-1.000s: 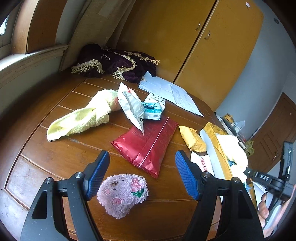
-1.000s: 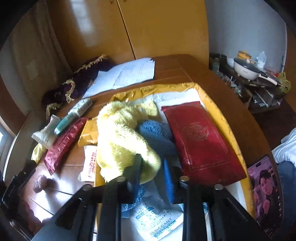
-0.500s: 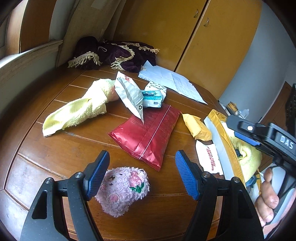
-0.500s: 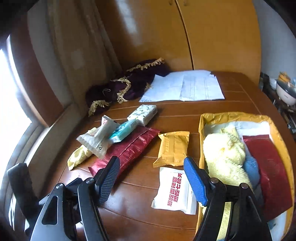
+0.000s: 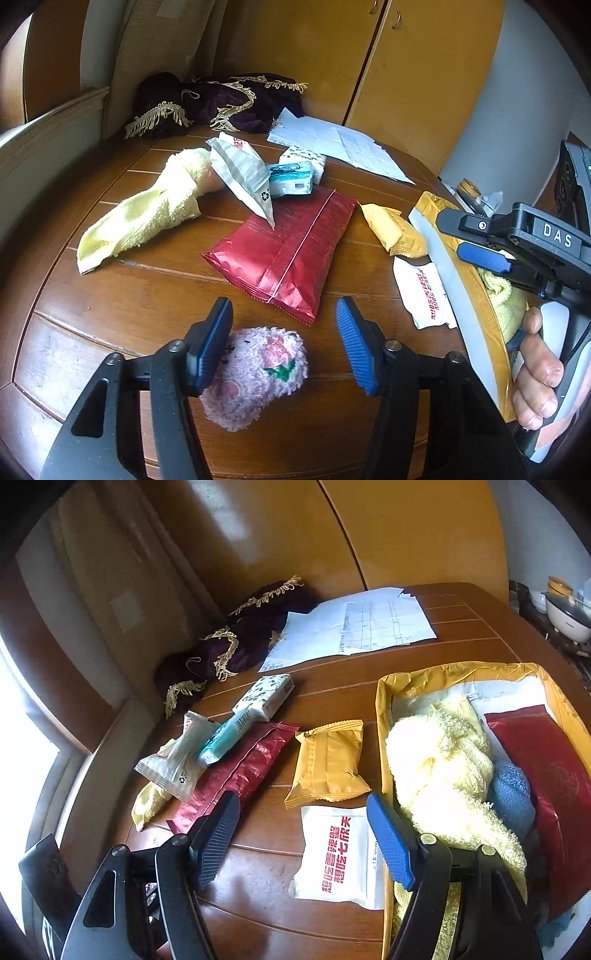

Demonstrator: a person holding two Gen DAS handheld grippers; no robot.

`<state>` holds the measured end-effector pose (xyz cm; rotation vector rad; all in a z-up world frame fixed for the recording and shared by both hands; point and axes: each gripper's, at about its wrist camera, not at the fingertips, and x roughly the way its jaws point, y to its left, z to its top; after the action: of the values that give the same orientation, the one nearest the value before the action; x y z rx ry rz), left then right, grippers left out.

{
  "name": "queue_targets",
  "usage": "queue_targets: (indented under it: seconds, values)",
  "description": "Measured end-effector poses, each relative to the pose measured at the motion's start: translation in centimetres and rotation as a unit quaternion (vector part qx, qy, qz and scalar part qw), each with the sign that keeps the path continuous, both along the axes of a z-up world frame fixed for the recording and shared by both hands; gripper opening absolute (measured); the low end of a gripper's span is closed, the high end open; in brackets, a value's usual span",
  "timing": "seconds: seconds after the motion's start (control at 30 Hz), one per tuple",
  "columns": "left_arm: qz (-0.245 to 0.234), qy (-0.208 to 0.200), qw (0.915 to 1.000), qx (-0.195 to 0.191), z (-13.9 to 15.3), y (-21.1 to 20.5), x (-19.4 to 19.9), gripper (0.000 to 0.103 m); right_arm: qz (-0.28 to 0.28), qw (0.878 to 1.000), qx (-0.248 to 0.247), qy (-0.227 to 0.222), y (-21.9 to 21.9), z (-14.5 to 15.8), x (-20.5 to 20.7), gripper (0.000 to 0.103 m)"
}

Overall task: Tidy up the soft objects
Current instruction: 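Move the open left tool down over the pink plush ball, then close the left tool on the pink plush ball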

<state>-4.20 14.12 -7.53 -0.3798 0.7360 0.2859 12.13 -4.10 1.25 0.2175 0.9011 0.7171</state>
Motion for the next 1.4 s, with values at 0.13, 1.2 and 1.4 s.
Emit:
queue_targets:
  seconds: [0.13, 1.2, 1.4]
  values:
    - [-0.003, 0.013, 0.9998, 0.015, -0.2, -0.5, 0.3, 0.023, -0.009, 0.999, -0.037, -0.022, 1.3, 2.6, -0.2, 0.074]
    - [0.014, 0.001, 0.9998, -0.012, -0.3, 0.8, -2.8, 0.047, 0.023, 0.988, -0.136, -0.064, 6.3, 2.6, 1.7, 0.043]
    - [0.011, 0.006, 0.9968, 0.079, 0.1, -1.7, -2.2, 0.033, 0.043, 0.993, 0.004, -0.109, 0.5, 5.1, -3.6, 0.043]
